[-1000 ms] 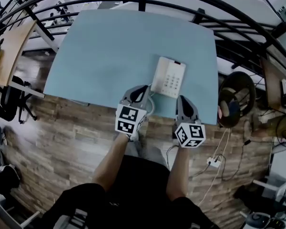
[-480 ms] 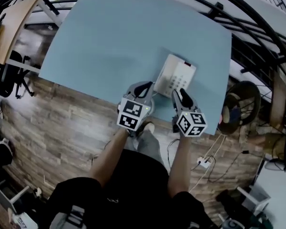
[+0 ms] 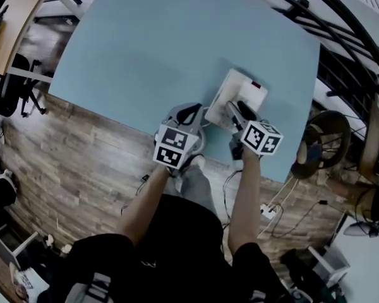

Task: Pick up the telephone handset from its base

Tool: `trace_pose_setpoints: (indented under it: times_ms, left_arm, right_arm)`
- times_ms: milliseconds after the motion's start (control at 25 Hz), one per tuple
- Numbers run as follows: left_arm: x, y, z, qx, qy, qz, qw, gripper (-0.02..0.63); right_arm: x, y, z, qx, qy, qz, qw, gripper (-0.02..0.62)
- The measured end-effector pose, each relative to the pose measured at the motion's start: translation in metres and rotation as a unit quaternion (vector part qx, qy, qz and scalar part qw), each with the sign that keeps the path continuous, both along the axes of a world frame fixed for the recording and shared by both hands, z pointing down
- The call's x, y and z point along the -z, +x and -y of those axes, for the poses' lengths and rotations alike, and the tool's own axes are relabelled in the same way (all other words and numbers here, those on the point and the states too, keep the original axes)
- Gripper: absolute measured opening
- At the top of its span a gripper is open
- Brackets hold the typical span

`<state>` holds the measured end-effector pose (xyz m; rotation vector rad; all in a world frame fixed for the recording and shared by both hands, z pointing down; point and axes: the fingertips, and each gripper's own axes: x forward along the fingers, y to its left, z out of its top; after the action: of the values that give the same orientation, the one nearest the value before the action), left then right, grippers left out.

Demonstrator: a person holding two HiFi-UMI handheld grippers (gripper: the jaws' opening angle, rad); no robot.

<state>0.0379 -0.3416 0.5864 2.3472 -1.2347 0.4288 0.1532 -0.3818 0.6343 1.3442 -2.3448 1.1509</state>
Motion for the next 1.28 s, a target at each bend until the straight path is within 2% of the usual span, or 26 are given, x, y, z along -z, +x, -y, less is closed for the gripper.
trace_pose_setpoints:
  times_ms: [120, 280, 440, 560, 680, 800, 1000, 1280]
  left_arm:
    - [-0.005, -0.008, 0.006, 0.007, -0.004, 0.001, 1.0, 0.0]
    - [-0.005, -0.011, 0.007, 0.013, -0.006, 0.003, 0.9999, 0.0]
    - [-0.005, -0.014, 0.011, 0.013, -0.007, 0.003, 0.9999, 0.0]
    - [-0.002, -0.013, 0.011, 0.011, -0.003, 0.002, 0.9999, 0.0]
    - [0.002, -0.015, 0.011, 0.011, 0.0, 0.002, 0.9999, 0.0]
    - [0.008, -0.016, 0.011, 0.011, 0.004, 0.0, 0.9999, 0.0]
    - [0.018, -0.014, 0.011, 0.006, 0.014, -0.005, 0.9999, 0.0]
    - [0.036, -0.003, 0.011, -0.005, 0.031, -0.013, 0.9994, 0.0]
  right_arm:
    - [-0.013, -0.006, 0.009, 0.008, -0.025, -0.01, 1.0, 0.213]
    - [-0.024, -0.014, 0.012, 0.017, -0.045, 0.002, 0.999, 0.213]
    - [-0.029, -0.024, 0.018, 0.013, -0.061, 0.026, 0.998, 0.208]
    - [-0.033, -0.024, 0.02, 0.001, -0.072, 0.037, 0.997, 0.179]
    - [-0.032, -0.025, 0.02, -0.01, -0.081, 0.079, 0.994, 0.16]
    - [-0.029, -0.026, 0.017, -0.029, -0.079, 0.112, 0.99, 0.135]
    - [-0.02, -0.026, 0.015, -0.058, -0.062, 0.114, 0.99, 0.099]
    - [0.025, -0.024, 0.0, -0.078, 0.004, 0.121, 0.99, 0.089]
